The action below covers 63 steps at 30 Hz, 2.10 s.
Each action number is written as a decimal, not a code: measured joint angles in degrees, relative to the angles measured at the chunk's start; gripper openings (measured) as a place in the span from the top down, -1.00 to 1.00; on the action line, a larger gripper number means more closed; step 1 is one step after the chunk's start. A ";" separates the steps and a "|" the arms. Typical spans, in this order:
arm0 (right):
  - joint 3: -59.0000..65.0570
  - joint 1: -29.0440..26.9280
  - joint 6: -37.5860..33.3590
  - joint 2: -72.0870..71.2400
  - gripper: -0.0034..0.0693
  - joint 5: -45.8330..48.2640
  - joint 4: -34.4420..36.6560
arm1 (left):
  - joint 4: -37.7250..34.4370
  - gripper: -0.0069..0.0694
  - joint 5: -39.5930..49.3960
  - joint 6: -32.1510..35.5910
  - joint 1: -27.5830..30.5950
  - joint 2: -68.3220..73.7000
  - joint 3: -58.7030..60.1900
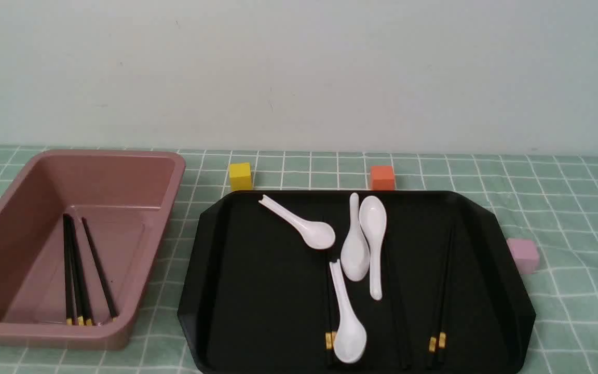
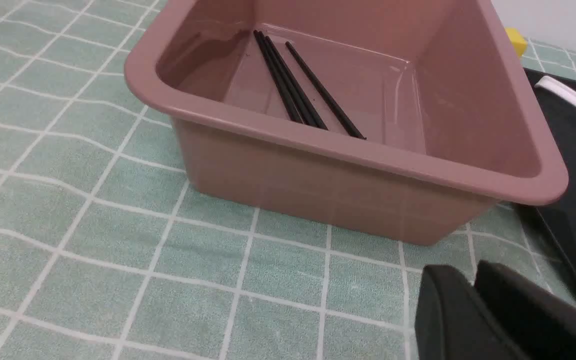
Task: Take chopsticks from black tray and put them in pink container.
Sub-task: 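Reach over to the black tray and grasp a pair of chopsticks with the left gripper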
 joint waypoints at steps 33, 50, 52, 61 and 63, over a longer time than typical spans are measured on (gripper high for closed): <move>0.00 0.00 0.00 0.00 0.25 0.00 0.00 | 0.84 0.49 0.00 0.17 0.00 0.00 0.00; 0.00 0.00 0.00 0.00 0.25 0.00 0.00 | -37.40 0.44 -1.90 -25.70 0.00 0.00 0.00; 0.00 0.00 0.00 0.00 0.25 0.00 0.00 | -46.10 0.44 -2.76 -29.77 0.00 0.00 0.00; 0.00 0.00 0.00 0.00 0.25 0.00 0.00 | -56.82 0.59 -9.62 -20.92 0.00 0.00 -4.84; 0.00 0.00 0.00 0.00 0.25 0.00 0.00 | -55.16 0.77 -7.29 -13.33 0.00 1.35 -10.47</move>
